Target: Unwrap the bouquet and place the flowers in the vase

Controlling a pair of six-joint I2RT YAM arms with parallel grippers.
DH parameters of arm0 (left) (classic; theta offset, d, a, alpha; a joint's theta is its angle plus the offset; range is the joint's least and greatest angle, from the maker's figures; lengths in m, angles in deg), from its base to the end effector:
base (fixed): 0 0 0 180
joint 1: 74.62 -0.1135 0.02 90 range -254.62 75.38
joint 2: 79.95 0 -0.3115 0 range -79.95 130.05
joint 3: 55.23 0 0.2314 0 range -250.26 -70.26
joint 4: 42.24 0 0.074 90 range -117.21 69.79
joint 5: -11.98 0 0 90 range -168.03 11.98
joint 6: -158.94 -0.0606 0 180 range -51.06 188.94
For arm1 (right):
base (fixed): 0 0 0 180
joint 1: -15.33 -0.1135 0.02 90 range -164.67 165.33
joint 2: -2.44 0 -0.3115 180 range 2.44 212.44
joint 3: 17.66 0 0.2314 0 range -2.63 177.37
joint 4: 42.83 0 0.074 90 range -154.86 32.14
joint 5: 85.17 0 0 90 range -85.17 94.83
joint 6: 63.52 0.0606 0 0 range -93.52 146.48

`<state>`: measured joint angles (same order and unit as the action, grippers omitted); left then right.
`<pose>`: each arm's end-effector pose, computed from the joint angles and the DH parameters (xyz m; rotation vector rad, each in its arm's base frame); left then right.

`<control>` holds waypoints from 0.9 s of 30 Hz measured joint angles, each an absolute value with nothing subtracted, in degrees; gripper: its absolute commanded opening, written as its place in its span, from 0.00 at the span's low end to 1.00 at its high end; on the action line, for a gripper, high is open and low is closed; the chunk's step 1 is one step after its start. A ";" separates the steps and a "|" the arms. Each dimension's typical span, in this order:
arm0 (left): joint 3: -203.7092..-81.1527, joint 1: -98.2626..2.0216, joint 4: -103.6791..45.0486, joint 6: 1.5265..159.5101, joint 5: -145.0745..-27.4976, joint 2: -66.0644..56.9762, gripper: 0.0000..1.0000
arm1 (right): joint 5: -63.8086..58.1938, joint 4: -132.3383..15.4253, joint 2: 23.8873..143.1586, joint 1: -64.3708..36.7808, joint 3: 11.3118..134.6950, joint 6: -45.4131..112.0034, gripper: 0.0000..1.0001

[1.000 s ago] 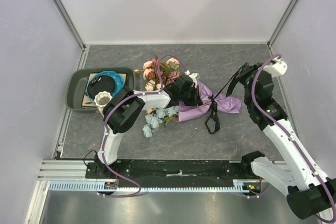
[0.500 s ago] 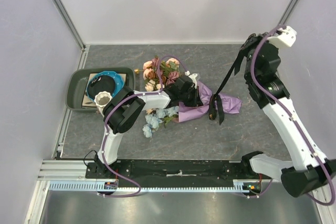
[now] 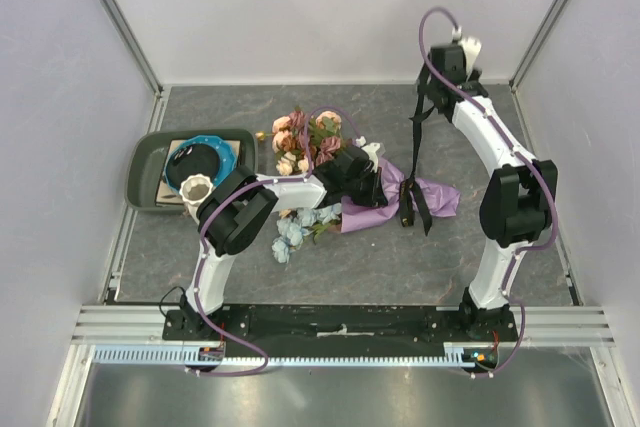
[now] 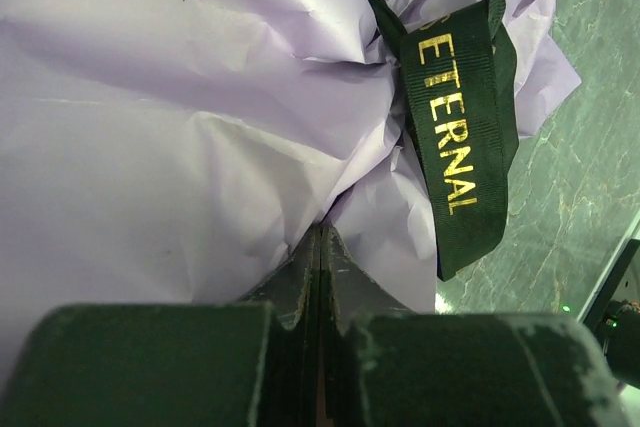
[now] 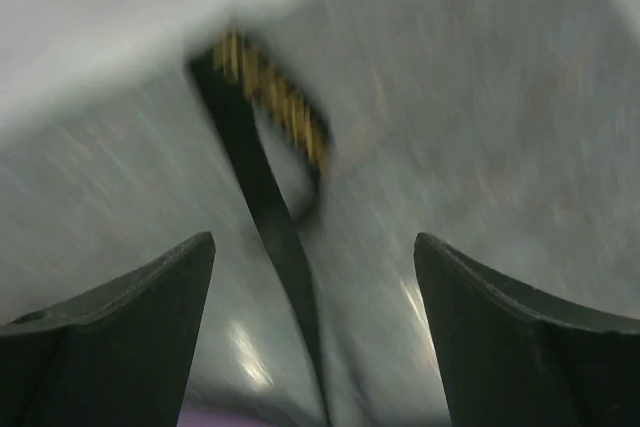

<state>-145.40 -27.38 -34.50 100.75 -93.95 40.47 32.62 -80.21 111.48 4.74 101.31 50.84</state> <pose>0.3149 -0.3651 0.1841 0.4878 2.3723 -1.0110 0.4601 0.0573 0.3890 0.5301 1.9206 -0.1055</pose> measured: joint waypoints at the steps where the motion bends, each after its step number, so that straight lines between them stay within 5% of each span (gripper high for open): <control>1: -145.40 -27.31 -34.52 100.58 -93.95 40.47 0.02 | 31.20 -81.67 111.54 5.11 96.70 51.30 0.91; 8: -145.40 -27.07 -34.52 99.75 -93.97 40.47 0.02 | 22.83 -90.94 93.75 3.21 60.85 53.88 0.89; 13: -145.40 -26.92 -34.57 99.46 -93.97 40.47 0.02 | 18.11 -89.35 77.71 0.68 51.54 55.36 0.64; 18: -145.20 -26.87 -34.74 99.24 -93.97 40.45 0.02 | 17.67 -87.09 73.62 0.81 46.45 56.28 0.38; 27: -144.91 -26.85 -35.20 99.07 -94.04 40.43 0.02 | 10.18 -80.25 73.62 -1.47 44.61 57.18 0.38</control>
<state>-144.91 -26.85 -35.20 99.07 -94.04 40.43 10.18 -80.25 73.62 -1.47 44.61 57.18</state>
